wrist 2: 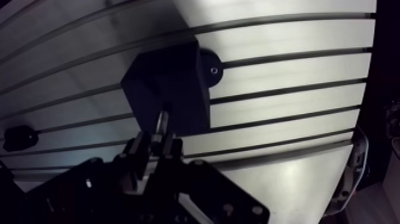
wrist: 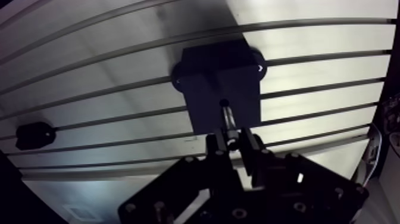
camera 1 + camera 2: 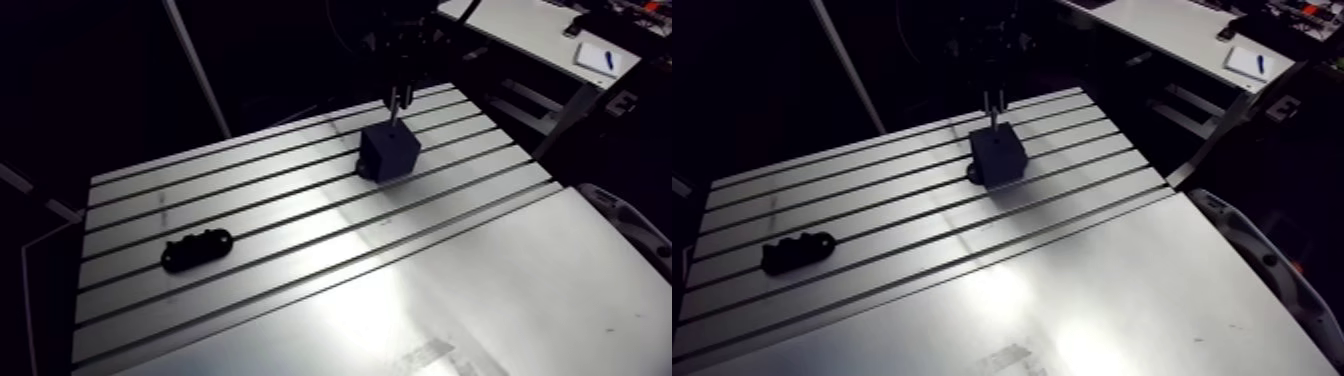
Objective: Pick up the M10 bolt and insert it into the hole until fully seated.
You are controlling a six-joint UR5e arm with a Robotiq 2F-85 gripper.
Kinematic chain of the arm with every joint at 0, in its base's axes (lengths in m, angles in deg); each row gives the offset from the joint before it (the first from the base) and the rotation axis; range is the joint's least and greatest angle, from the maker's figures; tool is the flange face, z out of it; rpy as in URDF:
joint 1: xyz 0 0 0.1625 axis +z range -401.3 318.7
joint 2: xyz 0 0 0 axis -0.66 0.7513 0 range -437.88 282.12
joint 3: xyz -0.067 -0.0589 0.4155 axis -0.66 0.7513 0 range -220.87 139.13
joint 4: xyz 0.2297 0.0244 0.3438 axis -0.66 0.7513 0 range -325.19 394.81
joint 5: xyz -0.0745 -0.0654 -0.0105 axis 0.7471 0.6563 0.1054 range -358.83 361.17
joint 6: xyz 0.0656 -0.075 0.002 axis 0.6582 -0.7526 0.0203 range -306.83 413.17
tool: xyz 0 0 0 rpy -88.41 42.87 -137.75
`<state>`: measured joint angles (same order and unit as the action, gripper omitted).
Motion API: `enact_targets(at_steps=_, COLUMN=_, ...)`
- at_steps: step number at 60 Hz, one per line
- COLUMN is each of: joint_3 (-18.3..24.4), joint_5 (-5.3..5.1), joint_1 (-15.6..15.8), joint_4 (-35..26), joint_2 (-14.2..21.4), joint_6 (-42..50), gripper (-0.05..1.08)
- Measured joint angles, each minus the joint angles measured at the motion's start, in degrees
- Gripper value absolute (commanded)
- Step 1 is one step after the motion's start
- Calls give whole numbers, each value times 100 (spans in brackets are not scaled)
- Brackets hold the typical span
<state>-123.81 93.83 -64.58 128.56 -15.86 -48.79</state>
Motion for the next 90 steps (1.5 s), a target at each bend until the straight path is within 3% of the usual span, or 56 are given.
enact_targets(at_steps=90, joint_3=-223, joint_5=-13, joint_1=-28, joint_4=160, joint_2=-61, joint_6=3, gripper=108)
